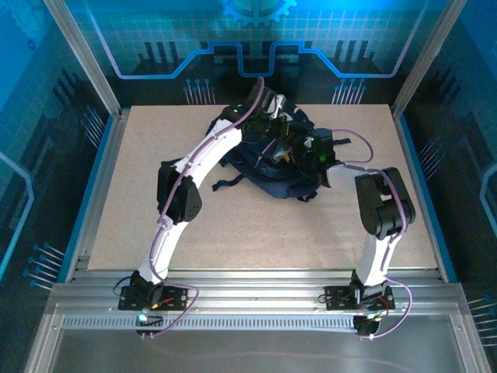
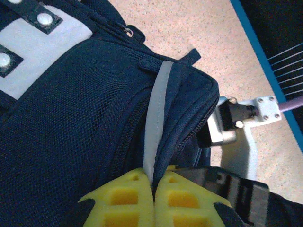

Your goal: Pack the student bag

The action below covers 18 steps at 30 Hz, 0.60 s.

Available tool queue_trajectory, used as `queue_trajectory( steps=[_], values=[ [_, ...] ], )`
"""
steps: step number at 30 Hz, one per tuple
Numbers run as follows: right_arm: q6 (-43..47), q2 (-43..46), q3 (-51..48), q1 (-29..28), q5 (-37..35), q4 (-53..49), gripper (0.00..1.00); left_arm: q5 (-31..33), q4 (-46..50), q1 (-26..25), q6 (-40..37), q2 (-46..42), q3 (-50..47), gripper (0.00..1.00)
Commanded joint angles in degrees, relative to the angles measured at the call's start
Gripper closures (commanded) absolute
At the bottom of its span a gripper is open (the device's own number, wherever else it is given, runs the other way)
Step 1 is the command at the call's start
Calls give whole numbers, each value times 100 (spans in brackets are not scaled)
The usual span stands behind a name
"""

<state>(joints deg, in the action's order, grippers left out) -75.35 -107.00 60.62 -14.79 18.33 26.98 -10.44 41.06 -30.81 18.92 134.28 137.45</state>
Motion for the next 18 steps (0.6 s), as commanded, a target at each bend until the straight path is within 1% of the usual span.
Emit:
queue_trajectory(
  steps=[1,4,5,6,8,11,12,13,14,16,18],
  values=[
    [555,484,-170,51,-184,-867,37,-674,-736,-59,374,-480,126,100],
    [827,731,-206,123,-422,-1315,40,-751,-822,-62,435,-476,104,100],
    [879,742,-179,136,-490,-1397,46,-791,-844,-66,470,-477,91,100],
    [901,698,-126,136,-531,-1397,57,-823,-845,-66,489,-476,83,100],
    [900,530,26,139,-511,-1304,74,-855,-827,-71,499,-502,48,100],
    [882,188,335,141,-378,-1201,87,-889,-853,-89,526,-571,-96,100],
    [882,89,428,141,-364,-1188,88,-895,-869,-107,530,-604,-161,100],
    [887,30,494,137,-361,-1220,88,-890,-898,-111,538,-645,-234,100],
    [936,-19,556,143,-404,-1295,86,-891,-951,-121,552,-692,-327,100],
    [1091,-32,647,168,-512,-1636,73,-929,-1089,-122,613,-761,-517,100],
    [1252,21,648,236,-495,-1899,54,-943,-1156,-121,634,-809,-617,100]
  ],
)
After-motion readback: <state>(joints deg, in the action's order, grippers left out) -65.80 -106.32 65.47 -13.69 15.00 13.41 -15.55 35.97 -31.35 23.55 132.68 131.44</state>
